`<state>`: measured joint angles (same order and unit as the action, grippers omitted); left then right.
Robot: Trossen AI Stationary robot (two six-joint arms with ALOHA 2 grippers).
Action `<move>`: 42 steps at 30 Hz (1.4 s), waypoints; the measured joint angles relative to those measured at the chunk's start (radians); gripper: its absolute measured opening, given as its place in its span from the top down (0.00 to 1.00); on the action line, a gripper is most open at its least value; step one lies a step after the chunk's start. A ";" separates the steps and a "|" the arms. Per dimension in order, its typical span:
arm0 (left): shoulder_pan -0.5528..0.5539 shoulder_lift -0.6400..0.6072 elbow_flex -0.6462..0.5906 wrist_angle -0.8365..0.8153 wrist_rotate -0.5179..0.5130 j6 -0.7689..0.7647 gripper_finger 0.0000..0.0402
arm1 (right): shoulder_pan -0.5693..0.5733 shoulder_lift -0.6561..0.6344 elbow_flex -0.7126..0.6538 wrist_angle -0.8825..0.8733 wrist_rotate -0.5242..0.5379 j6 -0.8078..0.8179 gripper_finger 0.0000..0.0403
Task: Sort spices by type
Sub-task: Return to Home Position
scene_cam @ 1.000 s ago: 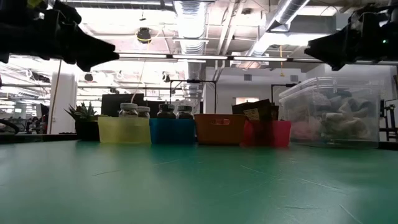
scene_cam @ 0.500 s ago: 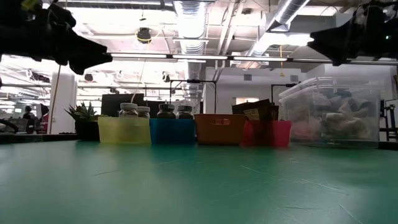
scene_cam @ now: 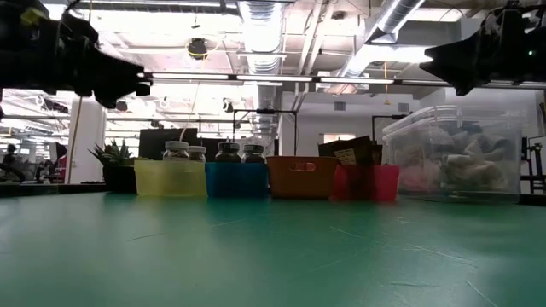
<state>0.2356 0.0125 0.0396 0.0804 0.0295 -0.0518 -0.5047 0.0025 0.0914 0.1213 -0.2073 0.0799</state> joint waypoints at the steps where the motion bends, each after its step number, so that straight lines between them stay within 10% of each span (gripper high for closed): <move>1: 0.000 -0.001 0.002 0.009 -0.002 0.001 0.50 | 0.000 0.000 0.000 -0.005 0.000 0.000 0.48; 17: 0.000 0.000 0.008 -0.030 -0.017 -0.086 0.50 | 0.001 -0.001 0.009 -0.279 -0.004 0.031 0.47; 42: 0.000 0.000 0.014 -0.078 -0.140 -0.083 0.50 | 0.000 0.001 -0.003 -0.116 0.000 -0.225 0.47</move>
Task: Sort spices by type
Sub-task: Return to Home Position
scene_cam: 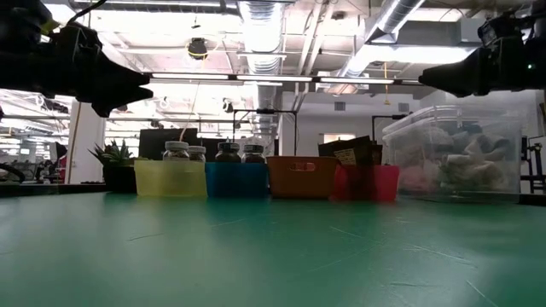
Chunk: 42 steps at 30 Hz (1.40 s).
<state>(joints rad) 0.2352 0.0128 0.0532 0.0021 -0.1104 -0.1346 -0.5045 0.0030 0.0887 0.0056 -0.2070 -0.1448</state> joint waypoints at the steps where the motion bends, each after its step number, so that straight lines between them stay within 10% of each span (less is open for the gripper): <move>1: 0.000 0.000 0.000 0.000 0.000 -0.002 0.50 | 0.000 0.000 0.000 0.000 0.000 0.027 0.47; 15: 0.000 0.000 -0.001 0.010 -0.002 0.018 0.50 | 0.107 0.000 0.004 -0.015 -0.292 0.308 0.47; 42: 0.000 0.000 -0.002 0.010 -0.002 0.018 0.50 | 0.269 0.000 0.017 -0.316 -0.285 0.268 0.47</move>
